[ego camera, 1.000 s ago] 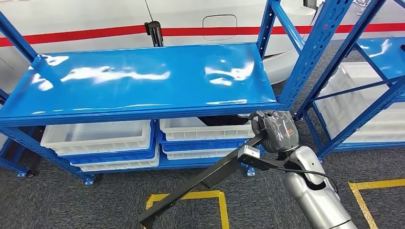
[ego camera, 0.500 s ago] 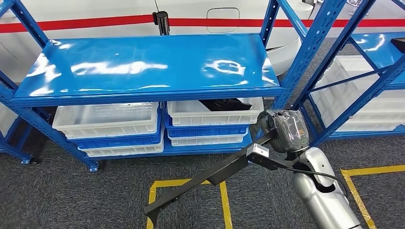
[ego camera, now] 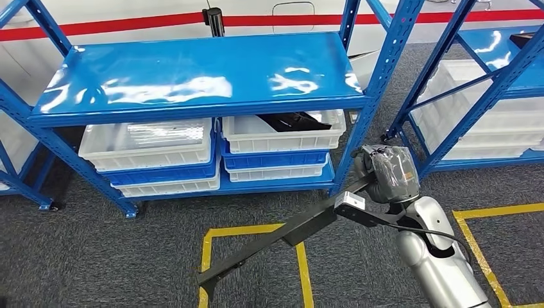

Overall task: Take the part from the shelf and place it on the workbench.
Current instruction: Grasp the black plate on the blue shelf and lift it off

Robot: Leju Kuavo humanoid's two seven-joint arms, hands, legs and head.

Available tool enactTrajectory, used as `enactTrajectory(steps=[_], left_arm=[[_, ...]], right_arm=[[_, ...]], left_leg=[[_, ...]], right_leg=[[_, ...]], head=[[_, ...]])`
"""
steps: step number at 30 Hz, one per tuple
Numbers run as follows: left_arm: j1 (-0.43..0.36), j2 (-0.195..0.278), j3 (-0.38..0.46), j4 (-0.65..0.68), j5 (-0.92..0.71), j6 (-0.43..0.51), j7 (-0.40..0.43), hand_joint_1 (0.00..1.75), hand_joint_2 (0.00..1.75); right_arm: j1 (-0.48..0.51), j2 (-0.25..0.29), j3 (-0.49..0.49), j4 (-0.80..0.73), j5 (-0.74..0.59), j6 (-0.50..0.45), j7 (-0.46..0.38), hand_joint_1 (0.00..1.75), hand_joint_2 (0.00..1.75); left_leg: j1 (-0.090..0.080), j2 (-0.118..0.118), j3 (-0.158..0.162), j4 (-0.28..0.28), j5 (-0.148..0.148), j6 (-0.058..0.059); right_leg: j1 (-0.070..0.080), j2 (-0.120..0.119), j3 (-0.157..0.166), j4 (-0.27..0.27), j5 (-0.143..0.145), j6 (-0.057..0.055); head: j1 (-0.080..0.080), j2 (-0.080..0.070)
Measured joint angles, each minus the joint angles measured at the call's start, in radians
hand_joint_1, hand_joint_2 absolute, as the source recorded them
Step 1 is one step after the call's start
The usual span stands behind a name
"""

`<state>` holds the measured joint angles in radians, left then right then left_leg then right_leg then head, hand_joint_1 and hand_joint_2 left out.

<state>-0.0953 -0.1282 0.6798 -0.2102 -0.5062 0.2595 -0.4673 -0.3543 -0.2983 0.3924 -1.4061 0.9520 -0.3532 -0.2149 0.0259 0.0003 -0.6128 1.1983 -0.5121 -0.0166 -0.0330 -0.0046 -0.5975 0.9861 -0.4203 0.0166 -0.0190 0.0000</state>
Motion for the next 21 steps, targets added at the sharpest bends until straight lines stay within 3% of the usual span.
enactTrajectory(steps=[2,4,6,7,9,10,11,12,13,15,17,18,19,21], left_arm=[[-0.003,0.000,0.000,0.000,-0.001,0.001,0.000,0.00,1.75],[-0.006,0.001,0.000,0.000,-0.002,0.003,0.000,0.00,1.75],[-0.006,0.000,0.000,0.000,-0.004,0.004,0.000,0.00,1.75],[-0.006,-0.001,0.000,0.000,-0.005,0.004,-0.001,0.00,1.75],[-0.006,-0.001,0.001,0.000,-0.005,0.004,-0.001,0.00,1.75],[-0.006,-0.001,0.001,0.000,-0.005,0.004,-0.002,0.00,1.75],[-0.006,-0.001,0.001,0.000,-0.005,0.004,-0.002,0.00,1.75],[-0.006,0.000,0.001,0.000,-0.005,0.004,-0.002,0.00,1.75],[-0.006,-0.001,0.001,0.000,-0.006,0.004,-0.003,0.00,1.75],[-0.006,-0.001,0.001,0.000,-0.006,0.003,-0.004,0.00,1.75],[-0.006,-0.002,0.001,0.000,-0.006,0.004,-0.004,0.00,1.75],[-0.006,-0.002,0.001,0.000,-0.005,0.004,-0.005,0.00,1.75],[-0.006,-0.002,0.001,0.000,-0.005,0.005,-0.006,0.00,1.75],[-0.003,-0.001,0.001,0.000,-0.002,0.007,-0.009,0.00,1.75]], right_arm=[[0.004,-0.002,-0.007,-0.008,0.001,0.000,-0.003,1.75,1.75],[0.006,-0.002,-0.014,-0.015,0.002,0.000,-0.004,1.75,1.75],[0.010,-0.003,-0.016,-0.018,0.004,0.001,-0.004,1.75,1.75],[0.013,-0.003,-0.017,-0.019,0.005,0.001,-0.004,1.75,1.75],[0.018,-0.003,-0.020,-0.019,0.007,0.002,-0.005,1.75,1.75],[0.021,-0.003,-0.021,-0.019,0.007,0.003,-0.005,1.75,1.75],[0.023,-0.003,-0.021,-0.019,0.008,0.003,-0.006,1.75,1.75],[0.026,-0.003,-0.021,-0.019,0.008,0.003,-0.006,1.75,1.75],[0.028,-0.003,-0.021,-0.019,0.009,0.003,-0.006,1.75,1.75],[0.030,-0.004,-0.022,-0.020,0.011,0.003,-0.006,1.75,1.75],[0.031,-0.004,-0.023,-0.025,0.013,0.003,-0.006,1.75,1.75],[0.031,-0.003,-0.024,-0.029,0.014,0.003,-0.006,1.75,1.75],[0.031,-0.003,-0.025,-0.033,0.014,0.003,-0.008,1.75,1.75],[0.030,-0.001,-0.024,-0.035,0.015,0.006,-0.014,1.75,1.75]], left_leg=[[0.001,-0.005,0.099,-0.136,-0.002,0.003],[-0.007,-0.009,0.131,-0.195,-0.020,0.015],[-0.013,-0.004,0.114,-0.201,-0.005,0.038],[-0.015,0.000,0.103,-0.204,0.008,0.053],[-0.018,0.006,0.077,-0.207,0.034,0.073],[-0.020,0.007,0.061,-0.207,0.046,0.078],[-0.023,0.008,0.046,-0.206,0.059,0.080],[-0.026,0.009,0.030,-0.206,0.073,0.080],[-0.029,0.010,0.014,-0.205,0.086,0.081],[-0.034,0.010,-0.015,-0.204,0.112,0.078],[-0.040,0.010,-0.035,-0.203,0.133,0.072],[-0.042,0.011,-0.040,-0.203,0.145,0.068],[-0.043,0.011,-0.044,-0.205,0.156,0.064],[-0.041,0.008,-0.053,-0.206,0.167,0.054]], right_leg=[[0.001,0.000,-0.021,0.014,0.011,0.015],[0.003,-0.001,-0.028,0.016,0.027,0.033],[0.005,-0.001,-0.035,0.017,0.034,0.048],[0.005,-0.001,-0.046,0.032,0.016,0.047],[0.004,0.000,-0.081,0.120,-0.067,0.030],[0.005,0.000,-0.099,0.186,-0.112,0.023],[0.005,0.001,-0.110,0.250,-0.141,0.023],[0.006,0.001,-0.110,0.297,-0.147,0.029],[0.007,0.001,-0.097,0.314,-0.134,0.038],[0.011,0.002,-0.018,0.244,-0.091,0.049],[0.020,0.002,0.101,0.082,-0.096,0.037],[0.025,0.002,0.139,0.020,-0.108,0.029],[0.031,0.003,0.157,-0.018,-0.118,0.024],[0.024,0.003,0.143,-0.028,-0.108,0.014]], head=[[-0.001,0.000],[0.000,0.000],[0.000,0.000],[0.001,0.000],[0.005,0.000],[0.008,0.000],[0.009,0.000],[0.010,0.000],[0.010,0.000],[0.010,0.000],[0.010,0.000],[0.009,0.000],[0.008,0.000],[0.006,0.000]])
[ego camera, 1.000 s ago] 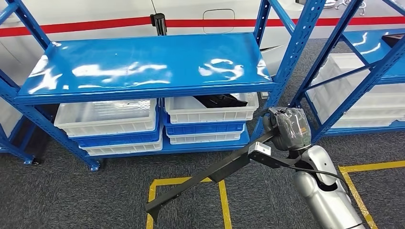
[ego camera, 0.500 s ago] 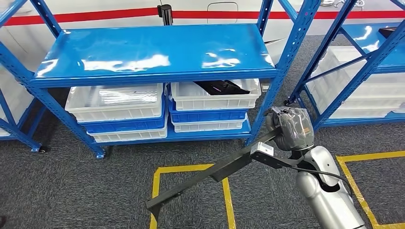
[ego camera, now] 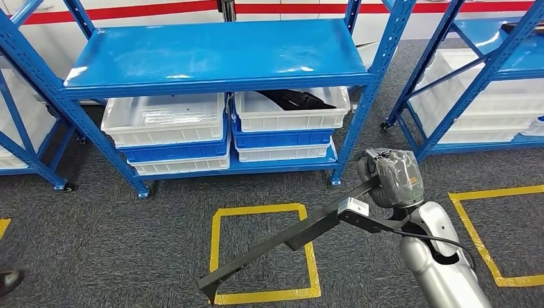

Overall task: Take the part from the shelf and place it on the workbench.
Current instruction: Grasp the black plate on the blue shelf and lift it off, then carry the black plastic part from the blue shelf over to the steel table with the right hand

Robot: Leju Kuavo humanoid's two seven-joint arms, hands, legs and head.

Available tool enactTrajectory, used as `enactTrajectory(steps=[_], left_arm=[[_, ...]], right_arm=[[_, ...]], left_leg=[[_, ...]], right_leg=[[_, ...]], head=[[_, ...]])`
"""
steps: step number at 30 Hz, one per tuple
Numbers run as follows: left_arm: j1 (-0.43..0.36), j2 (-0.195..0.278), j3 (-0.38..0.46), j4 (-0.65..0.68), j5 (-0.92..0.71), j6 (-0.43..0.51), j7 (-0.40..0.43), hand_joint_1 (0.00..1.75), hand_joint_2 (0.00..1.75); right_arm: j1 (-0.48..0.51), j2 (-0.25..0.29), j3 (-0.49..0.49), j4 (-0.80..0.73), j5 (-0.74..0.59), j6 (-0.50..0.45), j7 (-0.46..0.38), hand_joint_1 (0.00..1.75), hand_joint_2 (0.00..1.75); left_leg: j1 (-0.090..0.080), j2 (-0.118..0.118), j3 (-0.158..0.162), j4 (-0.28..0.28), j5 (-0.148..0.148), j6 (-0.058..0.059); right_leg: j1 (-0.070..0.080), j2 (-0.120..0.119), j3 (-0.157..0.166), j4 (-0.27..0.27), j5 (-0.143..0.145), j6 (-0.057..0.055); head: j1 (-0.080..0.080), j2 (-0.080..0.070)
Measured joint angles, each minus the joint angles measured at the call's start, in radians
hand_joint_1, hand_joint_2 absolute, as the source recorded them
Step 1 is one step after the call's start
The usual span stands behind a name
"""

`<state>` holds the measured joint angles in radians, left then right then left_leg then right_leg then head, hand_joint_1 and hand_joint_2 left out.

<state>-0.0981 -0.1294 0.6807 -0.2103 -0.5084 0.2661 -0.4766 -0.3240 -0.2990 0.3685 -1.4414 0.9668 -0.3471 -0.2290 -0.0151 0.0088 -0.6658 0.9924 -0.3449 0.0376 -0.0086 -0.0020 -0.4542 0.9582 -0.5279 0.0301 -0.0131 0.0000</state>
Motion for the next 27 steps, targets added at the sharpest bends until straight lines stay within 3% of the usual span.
enactTrajectory(steps=[1,2,4,5,6,7,8,10,12,13,15,16,18,20,21,22,23,25,27], left_arm=[[0.002,0.000,0.000,0.000,0.002,0.000,-0.002,0.00,1.75],[0.005,0.000,0.000,0.000,0.004,0.000,-0.003,0.00,1.75],[0.008,0.000,0.000,0.000,0.005,-0.001,-0.005,0.00,1.75],[0.009,0.000,0.000,0.000,0.005,-0.001,-0.005,0.00,1.75],[0.010,0.000,0.000,0.000,0.005,-0.002,-0.006,0.00,1.75],[0.010,0.000,0.000,0.000,0.005,-0.002,-0.006,0.00,1.75],[0.010,0.001,0.000,0.000,0.005,-0.001,-0.006,0.00,1.75],[0.010,0.002,0.000,0.000,0.005,-0.001,-0.007,0.00,1.75],[0.010,0.002,0.000,0.000,0.004,0.000,-0.009,0.00,1.75],[0.010,0.002,0.000,0.000,0.004,0.000,-0.010,0.00,1.75],[0.012,0.001,0.000,0.000,0.003,0.001,-0.011,0.00,1.75],[0.011,0.001,0.000,0.000,0.003,0.001,-0.012,0.00,1.75],[0.011,0.000,0.000,0.000,0.001,0.001,-0.012,0.00,1.75],[0.010,0.001,0.000,0.000,0.000,0.002,-0.012,0.00,1.75],[0.010,0.001,0.001,0.000,0.000,0.002,-0.012,0.00,1.75],[0.010,0.000,0.001,0.000,0.000,0.003,-0.011,0.00,1.75],[0.010,0.000,0.001,0.000,0.000,0.003,-0.011,0.00,1.75],[0.010,-0.001,0.001,0.000,0.000,0.003,-0.011,0.00,1.75],[0.010,-0.001,0.001,0.000,0.000,0.003,-0.011,0.00,1.75]], right_arm=[[-0.002,0.002,0.001,0.000,0.000,0.003,-0.003,1.75,1.75],[-0.005,0.005,0.002,0.000,0.000,0.007,-0.005,1.75,1.75],[-0.011,0.011,0.003,0.000,0.001,0.012,-0.008,1.75,1.75],[-0.013,0.014,0.004,0.000,0.001,0.012,-0.008,1.75,1.75],[-0.013,0.016,0.004,0.000,0.001,0.013,-0.008,1.75,1.75],[-0.013,0.018,0.004,0.000,0.001,0.012,-0.008,1.75,1.75],[-0.013,0.019,0.004,0.000,0.001,0.012,-0.008,1.75,1.75],[-0.012,0.022,0.004,0.000,0.001,0.012,-0.008,1.75,1.75],[-0.012,0.023,0.002,-0.002,0.001,0.011,-0.008,1.75,1.75],[-0.012,0.023,0.002,-0.003,0.001,0.010,-0.008,1.75,1.75],[-0.011,0.022,0.000,-0.003,0.001,0.009,-0.007,1.75,1.75],[-0.011,0.021,0.000,-0.003,0.000,0.009,-0.007,1.75,1.75],[-0.010,0.019,-0.003,-0.003,0.000,0.009,-0.007,1.75,1.75],[-0.006,0.017,-0.005,-0.003,-0.001,0.009,-0.007,1.75,1.75],[-0.003,0.016,-0.005,-0.003,-0.001,0.009,-0.007,1.75,1.75],[0.000,0.016,-0.006,-0.003,-0.001,0.009,-0.007,1.75,1.75],[0.001,0.016,-0.006,-0.003,-0.001,0.009,-0.007,1.75,1.75],[0.000,0.016,-0.007,-0.003,-0.001,0.009,-0.007,1.75,1.75],[-0.003,0.015,-0.008,-0.003,-0.001,0.009,-0.007,1.75,1.75]], left_leg=[[0.003,-0.003,-0.009,0.013,-0.020,-0.006],[0.006,-0.006,-0.022,0.043,-0.059,-0.012],[0.016,-0.010,-0.056,0.160,-0.165,-0.025],[0.020,-0.011,-0.069,0.228,-0.200,-0.032],[0.026,-0.012,-0.074,0.278,-0.213,-0.038],[0.031,-0.011,-0.064,0.297,-0.203,-0.044],[0.037,-0.011,-0.036,0.279,-0.179,-0.049],[0.048,-0.012,0.060,0.161,-0.143,-0.058],[0.048,-0.018,0.136,0.045,-0.151,-0.057],[0.044,-0.021,0.151,0.017,-0.160,-0.053],[0.037,-0.020,0.149,0.003,-0.151,-0.034],[0.034,-0.017,0.144,-0.002,-0.141,-0.021],[0.033,-0.010,0.127,-0.010,-0.119,0.003],[0.029,-0.006,0.101,-0.009,-0.100,0.014],[0.027,-0.005,0.089,-0.008,-0.091,0.015],[0.026,-0.004,0.078,-0.008,-0.083,0.015],[0.024,-0.004,0.069,-0.007,-0.075,0.014],[0.023,-0.003,0.055,-0.006,-0.061,0.008],[0.020,-0.004,0.045,-0.005,-0.045,-0.003]], right_leg=[[-0.007,-0.002,-0.008,0.000,0.010,-0.011],[-0.013,-0.003,-0.017,-0.001,0.022,-0.023],[-0.016,-0.006,-0.039,0.000,0.047,-0.038],[-0.015,-0.007,-0.053,0.002,0.059,-0.038],[-0.015,-0.007,-0.068,0.004,0.070,-0.035],[-0.017,-0.008,-0.084,0.009,0.079,-0.030],[-0.019,-0.008,-0.101,0.014,0.087,-0.025],[-0.024,-0.008,-0.131,0.028,0.100,-0.011],[-0.022,-0.008,-0.150,0.036,0.114,0.008],[-0.021,-0.008,-0.156,0.036,0.122,0.018],[-0.020,-0.008,-0.161,0.032,0.134,0.037],[-0.020,-0.008,-0.168,0.039,0.126,0.040],[-0.021,-0.006,-0.202,0.110,0.066,0.031],[-0.022,-0.005,-0.247,0.250,-0.012,0.023],[-0.021,-0.004,-0.258,0.305,-0.033,0.027],[-0.021,-0.003,-0.252,0.329,-0.036,0.034],[-0.021,-0.003,-0.225,0.311,-0.023,0.043],[-0.020,-0.003,-0.126,0.174,0.015,0.053],[-0.011,-0.001,-0.041,0.041,0.027,0.044]], head=[[-0.001,0.000],[-0.003,0.000],[-0.006,0.000],[-0.007,0.000],[-0.007,0.000],[-0.007,0.000],[-0.007,0.000],[-0.008,0.000],[-0.009,0.000],[-0.009,0.000],[-0.009,0.000],[-0.010,0.000],[-0.007,0.000],[-0.002,0.000],[-0.002,0.000],[-0.001,0.000],[0.000,0.000],[0.000,0.000],[0.000,0.000]])
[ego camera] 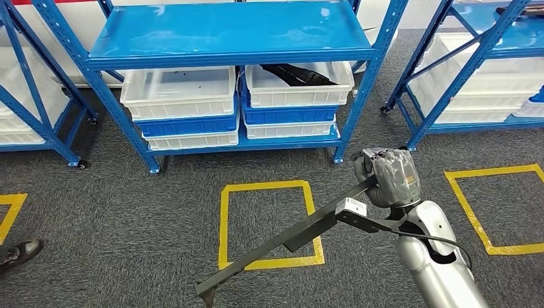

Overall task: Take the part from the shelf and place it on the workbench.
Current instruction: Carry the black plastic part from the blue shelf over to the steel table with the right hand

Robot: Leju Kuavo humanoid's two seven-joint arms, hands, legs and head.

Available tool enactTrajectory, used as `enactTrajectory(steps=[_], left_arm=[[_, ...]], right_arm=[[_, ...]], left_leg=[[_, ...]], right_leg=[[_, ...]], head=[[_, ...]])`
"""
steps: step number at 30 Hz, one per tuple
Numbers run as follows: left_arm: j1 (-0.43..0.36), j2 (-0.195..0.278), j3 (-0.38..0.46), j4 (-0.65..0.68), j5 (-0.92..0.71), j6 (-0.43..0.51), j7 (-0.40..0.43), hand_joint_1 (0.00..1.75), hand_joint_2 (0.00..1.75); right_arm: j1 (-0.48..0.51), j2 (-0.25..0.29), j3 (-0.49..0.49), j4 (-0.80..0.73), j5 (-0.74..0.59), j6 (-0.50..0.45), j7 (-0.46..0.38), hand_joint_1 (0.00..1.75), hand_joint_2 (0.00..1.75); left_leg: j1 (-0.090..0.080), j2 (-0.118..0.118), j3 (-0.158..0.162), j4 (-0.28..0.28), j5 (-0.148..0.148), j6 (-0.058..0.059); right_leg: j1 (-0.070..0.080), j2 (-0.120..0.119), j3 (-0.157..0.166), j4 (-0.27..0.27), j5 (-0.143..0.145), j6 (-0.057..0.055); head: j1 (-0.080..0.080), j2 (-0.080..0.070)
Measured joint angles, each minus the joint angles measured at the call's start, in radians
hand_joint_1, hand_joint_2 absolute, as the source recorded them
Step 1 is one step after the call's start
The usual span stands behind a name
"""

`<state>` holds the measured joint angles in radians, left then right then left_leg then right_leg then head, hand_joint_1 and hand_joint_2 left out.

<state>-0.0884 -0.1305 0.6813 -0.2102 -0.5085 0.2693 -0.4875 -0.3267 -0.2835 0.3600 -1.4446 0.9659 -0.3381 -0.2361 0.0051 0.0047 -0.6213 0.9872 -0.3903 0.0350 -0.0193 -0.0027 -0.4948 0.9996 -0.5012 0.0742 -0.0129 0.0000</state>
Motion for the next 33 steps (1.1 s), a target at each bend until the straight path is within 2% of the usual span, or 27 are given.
enactTrajectory(steps=[1,2,3,4,5,6,7,8,9,10,11,12,13,14,15,16,17,22,24,25,26,28,29,30,31,32,33], left_arm=[[0.000,0.000,0.000,0.000,0.000,0.000,0.000,0.00,1.75],[0.000,0.000,0.000,0.000,0.000,0.000,0.001,0.00,1.75],[0.001,0.000,0.000,0.000,-0.001,0.001,0.001,0.00,1.75],[0.002,0.001,0.000,0.000,-0.001,0.002,0.002,0.00,1.75],[0.003,0.001,0.000,0.000,-0.002,0.002,0.003,0.00,1.75],[0.003,0.002,0.000,0.000,-0.003,0.003,0.003,0.00,1.75],[0.003,0.002,0.000,0.000,-0.003,0.002,0.005,0.00,1.75],[0.003,0.002,0.000,0.000,-0.004,0.000,0.007,0.00,1.75],[0.003,0.002,0.000,0.000,-0.005,-0.003,0.009,0.00,1.75],[0.003,0.002,0.000,0.000,-0.006,-0.008,0.011,0.00,1.75],[0.003,0.002,0.000,0.000,-0.007,-0.013,0.012,0.00,1.75],[0.002,0.002,0.000,0.000,-0.009,-0.016,0.013,0.00,1.75],[0.001,0.002,0.000,0.000,-0.011,-0.018,0.014,0.00,1.75],[0.000,0.003,0.000,0.000,-0.012,-0.019,0.014,0.00,1.75],[-0.002,0.003,0.000,0.000,-0.013,-0.020,0.015,0.00,1.75],[-0.003,0.003,0.000,0.000,-0.014,-0.020,0.016,0.00,1.75],[-0.004,0.003,0.000,0.000,-0.014,-0.020,0.016,0.00,1.75],[-0.004,0.004,0.000,0.000,-0.014,-0.021,0.017,0.00,1.75],[-0.004,0.004,0.000,0.000,-0.014,-0.022,0.020,0.00,1.75],[-0.004,0.003,0.000,0.000,-0.015,-0.024,0.023,0.00,1.75],[-0.005,0.003,0.000,0.000,-0.015,-0.027,0.026,0.00,1.75],[-0.006,0.001,0.000,0.000,-0.014,-0.029,0.030,0.00,1.75],[-0.007,0.001,0.000,0.000,-0.014,-0.030,0.030,0.00,1.75],[-0.007,0.000,0.000,0.000,-0.014,-0.030,0.031,0.00,1.75],[-0.007,0.000,0.000,0.000,-0.014,-0.030,0.031,0.00,1.75],[-0.007,0.000,0.000,0.000,-0.014,-0.030,0.031,0.00,1.75],[-0.007,0.000,0.000,-0.001,-0.014,-0.030,0.031,0.00,1.75]], right_arm=[[-0.001,0.000,-0.002,0.000,0.000,0.000,0.000,1.75,1.75],[-0.001,-0.001,-0.003,0.000,0.000,0.000,0.000,1.75,1.75],[-0.001,-0.001,-0.004,0.000,0.000,0.000,0.000,1.75,1.75],[-0.002,-0.001,-0.005,0.000,0.000,0.000,0.000,1.75,1.75],[-0.002,-0.001,-0.005,0.000,0.000,0.000,0.000,1.75,1.75],[-0.002,-0.001,-0.005,0.000,0.000,0.000,0.000,1.75,1.75],[-0.002,0.000,-0.005,0.000,0.000,0.000,0.000,1.75,1.75],[-0.002,0.000,-0.005,0.000,0.000,0.000,0.000,1.75,1.75],[-0.002,0.001,-0.005,0.000,0.000,0.000,0.000,1.75,1.75],[-0.002,0.001,-0.005,0.001,0.000,0.000,0.000,1.75,1.75],[-0.002,0.001,-0.005,0.001,0.000,0.000,0.000,1.75,1.75],[-0.002,0.001,-0.005,0.002,0.000,0.000,0.000,1.75,1.75],[-0.002,0.001,-0.005,0.002,0.000,0.000,0.000,1.75,1.75],[-0.002,0.001,-0.005,0.002,0.000,0.000,0.000,1.75,1.75],[-0.002,0.002,-0.005,0.002,0.000,0.000,0.000,1.75,1.75],[-0.002,0.002,-0.006,0.002,0.000,0.000,0.000,1.75,1.75],[-0.002,0.002,-0.006,0.002,0.000,0.000,0.000,1.75,1.75],[-0.002,0.002,-0.006,0.002,0.000,0.000,0.000,1.75,1.75],[-0.005,0.002,-0.006,0.002,0.002,0.000,0.000,1.75,1.75],[-0.007,0.002,-0.006,0.002,0.002,0.000,0.000,1.75,1.75],[-0.009,0.002,-0.007,0.002,0.003,0.000,-0.001,1.75,1.75],[-0.010,0.001,-0.011,0.003,0.002,0.000,-0.001,1.75,1.75],[-0.012,0.001,-0.012,0.003,0.002,0.000,-0.001,1.75,1.75],[-0.013,0.002,-0.013,0.003,0.002,-0.001,-0.001,1.75,1.75],[-0.016,0.002,-0.014,0.003,0.002,-0.001,-0.001,1.75,1.75],[-0.019,0.002,-0.014,0.003,0.001,-0.002,-0.001,1.75,1.75],[-0.022,0.002,-0.015,0.003,0.001,-0.002,-0.001,1.75,1.75]], left_leg=[[-0.001,0.000,-0.004,0.000,0.008,-0.005],[-0.003,-0.001,-0.007,-0.001,0.017,-0.010],[-0.003,-0.001,-0.011,-0.001,0.023,-0.015],[-0.002,-0.002,-0.019,0.005,0.015,-0.019],[-0.001,-0.003,-0.030,0.024,-0.012,-0.025],[0.001,-0.004,-0.046,0.064,-0.057,-0.030],[0.003,-0.005,-0.064,0.124,-0.113,-0.034],[0.005,-0.006,-0.081,0.195,-0.162,-0.039],[0.007,-0.006,-0.092,0.258,-0.190,-0.042],[0.008,-0.006,-0.093,0.300,-0.197,-0.045],[0.010,-0.006,-0.075,0.306,-0.180,-0.047],[0.012,-0.006,-0.041,0.277,-0.153,-0.048],[0.014,-0.007,0.010,0.218,-0.133,-0.047],[0.015,-0.007,0.062,0.149,-0.127,-0.045],[0.015,-0.008,0.101,0.094,-0.132,-0.043],[0.014,-0.008,0.126,0.057,-0.144,-0.042],[0.013,-0.008,0.133,0.045,-0.151,-0.041],[0.012,-0.009,0.142,0.028,-0.155,-0.040],[0.006,-0.010,0.140,0.016,-0.149,-0.027],[0.005,-0.009,0.131,0.011,-0.137,-0.014],[0.004,-0.006,0.100,0.010,-0.107,0.002],[0.006,0.003,0.022,0.005,-0.033,0.019],[0.004,0.005,-0.019,0.006,0.002,0.020],[0.004,0.005,-0.043,0.007,0.023,0.015],[0.003,0.005,-0.056,0.008,0.037,0.010],[0.001,0.005,-0.066,0.008,0.051,0.004],[-0.001,0.005,-0.071,0.006,0.065,-0.003]], right_leg=[[0.006,0.001,0.014,-0.027,-0.002,-0.008],[0.013,0.002,0.015,-0.032,0.001,-0.015],[0.010,0.001,0.005,-0.029,0.009,-0.025],[0.004,-0.001,-0.004,-0.029,0.017,-0.035],[-0.002,-0.003,-0.015,-0.028,0.027,-0.050],[-0.008,-0.005,-0.028,-0.028,0.039,-0.064],[-0.007,-0.007,-0.041,-0.026,0.050,-0.073],[-0.005,-0.008,-0.057,-0.023,0.062,-0.079],[-0.003,-0.008,-0.074,-0.021,0.074,-0.081],[-0.002,-0.008,-0.092,-0.017,0.085,-0.080],[-0.002,-0.008,-0.110,-0.013,0.095,-0.077],[-0.003,-0.008,-0.128,-0.008,0.106,-0.074],[-0.003,-0.007,-0.144,-0.003,0.116,-0.070],[-0.002,-0.007,-0.157,0.001,0.125,-0.065],[-0.001,-0.006,-0.166,0.004,0.131,-0.060],[0.000,-0.006,-0.170,0.006,0.135,-0.057],[0.001,-0.005,-0.172,0.006,0.136,-0.056],[0.003,-0.005,-0.174,0.007,0.139,-0.054],[0.002,-0.007,-0.174,0.001,0.156,-0.043],[0.002,-0.008,-0.176,-0.003,0.166,-0.035],[0.001,-0.007,-0.195,0.056,0.119,-0.034],[-0.001,-0.003,-0.213,0.226,0.033,-0.021],[-0.003,-0.001,-0.199,0.291,-0.003,-0.014],[-0.005,-0.001,-0.148,0.270,0.016,-0.001],[-0.006,0.000,-0.077,0.191,0.011,-0.002],[-0.002,0.001,-0.010,0.098,-0.010,-0.010],[0.001,0.002,0.038,0.025,-0.034,-0.019]], head=[[0.000,0.000],[0.000,0.000],[0.000,0.000],[-0.001,0.000],[-0.002,0.000],[-0.003,0.000],[-0.005,0.000],[-0.006,0.000],[-0.006,0.000],[-0.006,0.000],[-0.006,0.000],[-0.006,0.000],[-0.006,0.000],[-0.007,0.000],[-0.007,0.000],[-0.007,0.000],[-0.007,0.000],[-0.007,0.000],[-0.004,0.000],[-0.002,0.000],[0.002,0.000],[0.007,0.000],[0.010,0.000],[0.011,0.000],[0.011,0.000],[0.010,0.000],[0.008,0.000]])
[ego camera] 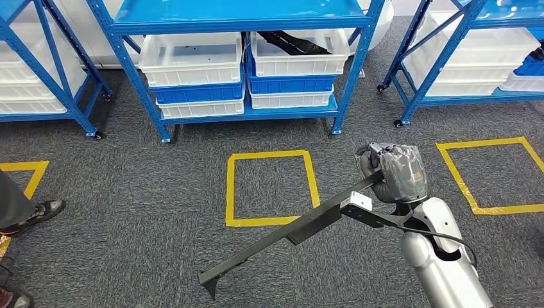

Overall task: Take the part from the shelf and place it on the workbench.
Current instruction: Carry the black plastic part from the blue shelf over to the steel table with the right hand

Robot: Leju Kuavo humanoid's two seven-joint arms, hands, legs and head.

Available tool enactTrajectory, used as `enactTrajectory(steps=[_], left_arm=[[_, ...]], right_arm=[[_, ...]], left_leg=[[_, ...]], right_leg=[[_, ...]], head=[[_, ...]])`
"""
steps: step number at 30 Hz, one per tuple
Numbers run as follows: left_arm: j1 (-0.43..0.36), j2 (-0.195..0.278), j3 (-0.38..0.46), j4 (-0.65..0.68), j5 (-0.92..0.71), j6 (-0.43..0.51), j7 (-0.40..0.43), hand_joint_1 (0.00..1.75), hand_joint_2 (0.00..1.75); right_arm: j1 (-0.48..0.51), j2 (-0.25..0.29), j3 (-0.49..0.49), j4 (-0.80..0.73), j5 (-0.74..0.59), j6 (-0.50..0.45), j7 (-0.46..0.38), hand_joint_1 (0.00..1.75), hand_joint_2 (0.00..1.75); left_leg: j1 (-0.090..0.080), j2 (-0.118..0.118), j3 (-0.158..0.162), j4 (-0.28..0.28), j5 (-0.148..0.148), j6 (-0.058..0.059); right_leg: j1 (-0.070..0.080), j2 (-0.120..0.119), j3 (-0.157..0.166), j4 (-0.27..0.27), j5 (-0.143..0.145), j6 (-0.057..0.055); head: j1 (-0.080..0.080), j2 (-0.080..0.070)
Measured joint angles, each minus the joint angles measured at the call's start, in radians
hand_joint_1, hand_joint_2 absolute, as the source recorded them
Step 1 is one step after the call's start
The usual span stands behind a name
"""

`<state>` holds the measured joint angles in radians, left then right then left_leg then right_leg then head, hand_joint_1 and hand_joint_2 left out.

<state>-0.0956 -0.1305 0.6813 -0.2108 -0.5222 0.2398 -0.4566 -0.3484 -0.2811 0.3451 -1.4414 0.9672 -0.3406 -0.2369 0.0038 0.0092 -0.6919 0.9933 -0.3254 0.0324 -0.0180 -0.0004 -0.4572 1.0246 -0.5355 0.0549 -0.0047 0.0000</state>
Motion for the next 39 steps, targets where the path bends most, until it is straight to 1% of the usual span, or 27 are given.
enactTrajectory(steps=[1,2,3,4,6,8,9,10,11,13,15,17,19,20,21,23,24,25,26,27,29,31,32,33,35,37,39], left_arm=[[0.000,0.000,0.000,0.000,0.000,0.000,0.000,0.00,1.75],[0.002,0.001,0.000,0.000,0.000,0.000,0.000,0.00,1.75],[0.004,0.001,0.000,0.000,0.000,0.000,0.001,0.00,1.75],[0.008,0.001,0.000,0.000,0.000,0.001,0.001,0.00,1.75],[0.013,0.001,0.000,0.001,-0.001,0.001,0.003,0.00,1.75],[0.015,0.000,0.000,0.001,-0.001,0.001,0.003,0.00,1.75],[0.014,0.000,0.000,0.001,-0.002,0.002,0.003,0.00,1.75],[0.014,0.000,0.000,0.001,-0.002,0.002,0.003,0.00,1.75],[0.014,0.000,0.000,0.001,-0.002,0.003,0.003,0.00,1.75],[0.013,0.001,0.000,0.001,-0.002,0.004,0.003,0.00,1.75],[0.010,0.002,0.000,0.000,-0.002,0.006,0.003,0.00,1.75],[0.009,0.002,0.000,0.000,-0.003,0.008,0.003,0.00,1.75],[0.009,0.000,0.000,0.000,-0.003,0.009,0.003,0.00,1.75],[0.009,-0.001,0.000,0.001,-0.003,0.009,0.003,0.00,1.75],[0.008,-0.002,0.000,0.001,-0.002,0.010,0.003,0.00,1.75],[0.008,-0.001,0.000,0.001,-0.002,0.011,0.004,0.00,1.75],[0.008,-0.001,0.001,0.001,-0.002,0.012,0.004,0.00,1.75],[0.008,-0.002,0.001,0.001,-0.003,0.012,0.004,0.00,1.75],[0.008,-0.002,0.001,0.001,-0.003,0.011,0.004,0.00,1.75],[0.008,-0.003,0.001,0.001,-0.003,0.010,0.005,0.00,1.75],[0.008,-0.004,0.001,0.000,-0.003,0.009,0.005,0.00,1.75],[0.007,-0.003,0.001,0.000,-0.003,0.009,0.005,0.00,1.75],[0.008,-0.001,0.001,-0.001,-0.003,0.009,0.005,0.00,1.75],[0.009,0.001,0.002,-0.001,-0.004,0.009,0.005,0.00,1.75],[0.014,0.004,0.002,0.000,-0.007,0.005,0.003,0.00,1.75],[0.019,0.003,0.003,0.000,-0.014,0.001,-0.005,0.00,1.75],[0.020,0.003,0.003,0.000,-0.019,0.000,-0.012,0.00,1.75]], right_arm=[[-0.002,0.000,0.000,0.000,0.000,-0.001,0.000,1.75,1.75],[-0.003,0.001,-0.001,0.001,0.000,-0.001,0.000,1.75,1.75],[-0.003,0.001,-0.001,0.002,-0.001,-0.001,0.000,1.75,1.75],[-0.002,0.002,0.000,0.003,-0.002,-0.002,0.000,1.75,1.75],[-0.003,0.004,0.000,0.004,-0.005,-0.002,0.000,1.75,1.75],[-0.004,0.005,-0.001,0.004,-0.010,-0.002,0.000,1.75,1.75],[-0.005,0.005,-0.002,0.004,-0.011,-0.003,0.000,1.75,1.75],[-0.005,0.005,-0.003,0.004,-0.012,-0.003,0.000,1.75,1.75],[-0.005,0.005,-0.005,0.004,-0.013,-0.003,0.000,1.75,1.75],[-0.005,0.006,-0.008,0.004,-0.013,-0.003,0.000,1.75,1.75],[-0.006,0.006,-0.012,0.002,-0.014,-0.005,0.000,1.75,1.75],[-0.009,0.007,-0.016,0.001,-0.014,-0.007,0.000,1.75,1.75],[-0.010,0.007,-0.018,0.001,-0.016,-0.008,0.000,1.75,1.75],[-0.010,0.006,-0.019,0.001,-0.016,-0.008,0.000,1.75,1.75],[-0.010,0.005,-0.020,0.001,-0.016,-0.009,0.000,1.75,1.75],[-0.010,0.004,-0.022,0.001,-0.017,-0.010,0.000,1.75,1.75],[-0.009,0.004,-0.022,0.001,-0.017,-0.010,0.000,1.75,1.75],[-0.009,0.004,-0.022,0.001,-0.017,-0.010,0.000,1.75,1.75],[-0.009,0.005,-0.022,0.001,-0.017,-0.010,0.000,1.75,1.75],[-0.010,0.005,-0.023,0.001,-0.017,-0.010,0.001,1.75,1.75],[-0.013,0.005,-0.023,0.000,-0.018,-0.010,0.002,1.75,1.75],[-0.018,0.007,-0.026,-0.001,-0.019,-0.010,0.005,1.75,1.75],[-0.018,0.009,-0.027,-0.001,-0.019,-0.011,0.007,1.75,1.75],[-0.014,0.011,-0.030,-0.002,-0.019,-0.011,0.009,1.75,1.75],[-0.003,0.014,-0.038,-0.004,-0.016,-0.013,0.015,1.75,1.75],[0.007,0.015,-0.048,-0.013,-0.011,-0.014,0.020,1.75,1.75],[0.015,0.015,-0.057,-0.023,-0.008,-0.015,0.023,1.75,1.75]], left_leg=[[-0.001,0.000,-0.003,-0.004,0.014,-0.006],[-0.001,-0.001,-0.005,-0.008,0.027,-0.011],[0.002,-0.001,-0.010,-0.011,0.033,-0.015],[0.004,-0.002,-0.017,-0.001,0.016,-0.019],[0.009,-0.004,-0.042,0.073,-0.082,-0.028],[0.010,-0.007,-0.069,0.216,-0.191,-0.036],[0.010,-0.008,-0.074,0.279,-0.212,-0.039],[0.011,-0.008,-0.065,0.314,-0.208,-0.041],[0.012,-0.008,-0.039,0.314,-0.188,-0.042],[0.015,-0.009,0.062,0.212,-0.159,-0.038],[0.013,-0.012,0.159,0.077,-0.182,-0.029],[0.006,-0.014,0.187,0.020,-0.200,-0.016],[0.006,-0.010,0.169,0.011,-0.179,0.003],[0.007,-0.007,0.157,0.007,-0.164,0.013],[0.009,-0.004,0.142,0.003,-0.148,0.020],[0.008,-0.002,0.108,0.004,-0.119,0.025],[0.008,-0.001,0.090,0.005,-0.104,0.024],[0.008,0.000,0.072,0.005,-0.089,0.023],[0.008,0.001,0.054,0.006,-0.075,0.020],[0.009,0.002,0.036,0.007,-0.060,0.016],[0.008,0.002,0.009,0.008,-0.034,0.005],[0.002,0.000,-0.008,0.009,-0.006,-0.006],[0.001,-0.001,-0.015,0.007,0.008,-0.011],[0.002,0.000,-0.022,0.006,0.019,-0.016],[0.007,-0.001,-0.038,0.025,-0.008,-0.026],[0.010,-0.002,-0.065,0.114,-0.108,-0.031],[0.009,-0.003,-0.097,0.255,-0.193,-0.030]], right_leg=[[0.005,0.001,0.026,-0.048,-0.020,-0.010],[0.009,0.001,0.023,-0.063,-0.022,-0.018],[0.003,-0.001,0.011,-0.057,-0.012,-0.027],[-0.002,-0.003,-0.001,-0.054,-0.001,-0.039],[-0.010,-0.007,-0.024,-0.052,0.028,-0.061],[-0.004,-0.009,-0.054,-0.050,0.057,-0.070],[-0.003,-0.010,-0.073,-0.047,0.070,-0.069],[-0.002,-0.010,-0.093,-0.043,0.082,-0.067],[-0.001,-0.010,-0.111,-0.038,0.092,-0.064],[-0.001,-0.010,-0.143,-0.024,0.108,-0.057],[0.002,-0.011,-0.164,-0.012,0.122,-0.044],[0.004,-0.013,-0.173,-0.012,0.141,-0.028],[0.006,-0.013,-0.185,-0.007,0.143,-0.018],[0.006,-0.011,-0.196,0.011,0.120,-0.019],[0.006,-0.009,-0.213,0.047,0.081,-0.024],[0.002,-0.007,-0.248,0.174,-0.016,-0.031],[0.001,-0.006,-0.258,0.239,-0.042,-0.026],[-0.001,-0.006,-0.257,0.286,-0.048,-0.016],[-0.003,-0.006,-0.239,0.298,-0.031,-0.003],[-0.007,-0.006,-0.204,0.275,-0.006,0.010],[-0.011,-0.005,-0.084,0.139,0.012,0.021],[-0.012,-0.002,0.009,-0.006,-0.018,0.008],[-0.013,-0.001,0.030,-0.043,-0.030,0.001],[-0.017,0.000,0.020,-0.048,-0.031,-0.006],[-0.022,-0.004,-0.003,-0.036,-0.018,-0.022],[-0.020,-0.007,-0.028,-0.034,0.000,-0.042],[-0.014,-0.007,-0.049,-0.032,0.022,-0.050]], head=[[-0.002,0.000],[-0.005,0.000],[-0.008,0.000],[-0.009,0.000],[-0.012,0.000],[-0.013,0.000],[-0.013,0.000],[-0.013,0.000],[-0.013,0.000],[-0.014,0.000],[-0.014,0.000],[-0.014,0.000],[-0.013,0.000],[-0.011,0.000],[-0.007,0.000],[-0.002,0.000],[-0.001,0.000],[0.000,0.000],[0.000,0.000],[0.000,0.000],[0.001,0.000],[-0.002,0.000],[-0.004,0.000],[-0.007,0.000],[-0.009,0.000],[-0.012,0.000],[-0.014,0.000]])
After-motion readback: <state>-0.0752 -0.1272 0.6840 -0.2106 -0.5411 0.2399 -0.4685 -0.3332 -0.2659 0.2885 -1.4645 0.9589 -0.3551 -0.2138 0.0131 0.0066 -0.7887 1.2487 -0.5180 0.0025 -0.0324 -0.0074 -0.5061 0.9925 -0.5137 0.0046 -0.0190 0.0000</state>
